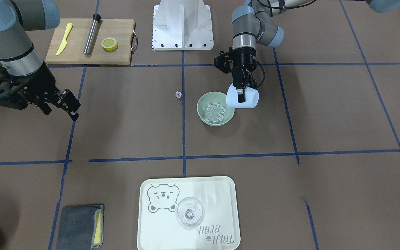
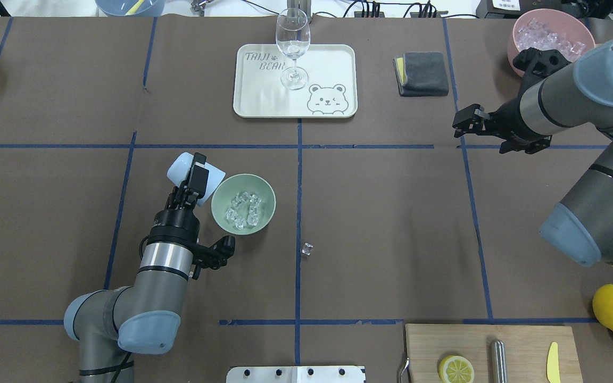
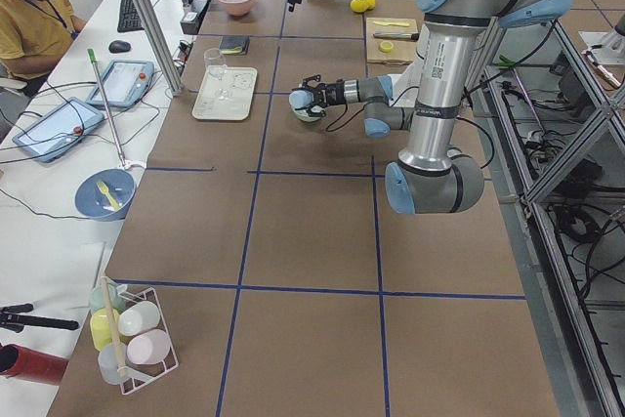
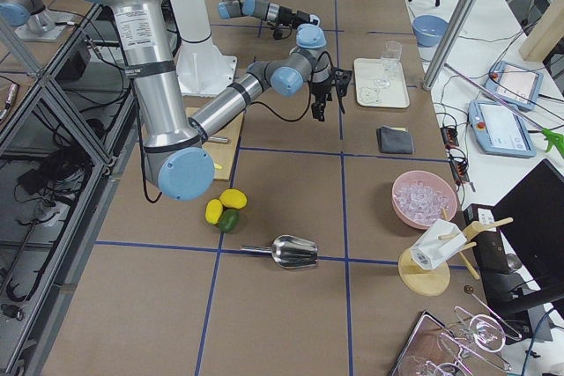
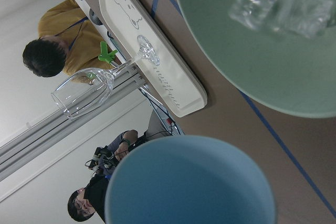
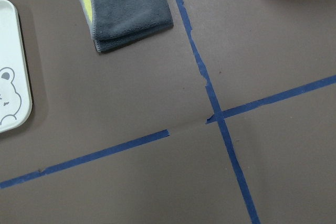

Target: Pour ice into bowl

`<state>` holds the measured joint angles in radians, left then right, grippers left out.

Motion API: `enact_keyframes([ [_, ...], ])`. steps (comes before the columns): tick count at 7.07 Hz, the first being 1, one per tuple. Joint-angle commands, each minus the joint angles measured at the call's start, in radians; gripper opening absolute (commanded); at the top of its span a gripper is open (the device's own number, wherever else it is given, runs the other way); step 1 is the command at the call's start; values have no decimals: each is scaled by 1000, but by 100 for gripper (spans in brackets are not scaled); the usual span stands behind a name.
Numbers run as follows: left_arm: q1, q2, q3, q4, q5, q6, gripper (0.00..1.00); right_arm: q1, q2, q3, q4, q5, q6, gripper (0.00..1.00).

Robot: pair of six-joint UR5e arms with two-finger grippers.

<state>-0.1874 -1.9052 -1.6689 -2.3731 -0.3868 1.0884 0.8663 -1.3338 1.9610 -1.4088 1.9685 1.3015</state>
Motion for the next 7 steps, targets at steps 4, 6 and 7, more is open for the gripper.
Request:
enact_keyframes([
  [4, -12, 67, 8, -228, -12, -384, 0, 22, 1, 1, 4, 18, -4, 100],
  [6, -18, 86, 6, -229, -126, -772, 0, 27, 1, 1, 4, 16, -22, 100],
  [7, -18, 121, 6, -229, -154, -924, 0, 30, 1, 4, 4, 18, -22, 100],
])
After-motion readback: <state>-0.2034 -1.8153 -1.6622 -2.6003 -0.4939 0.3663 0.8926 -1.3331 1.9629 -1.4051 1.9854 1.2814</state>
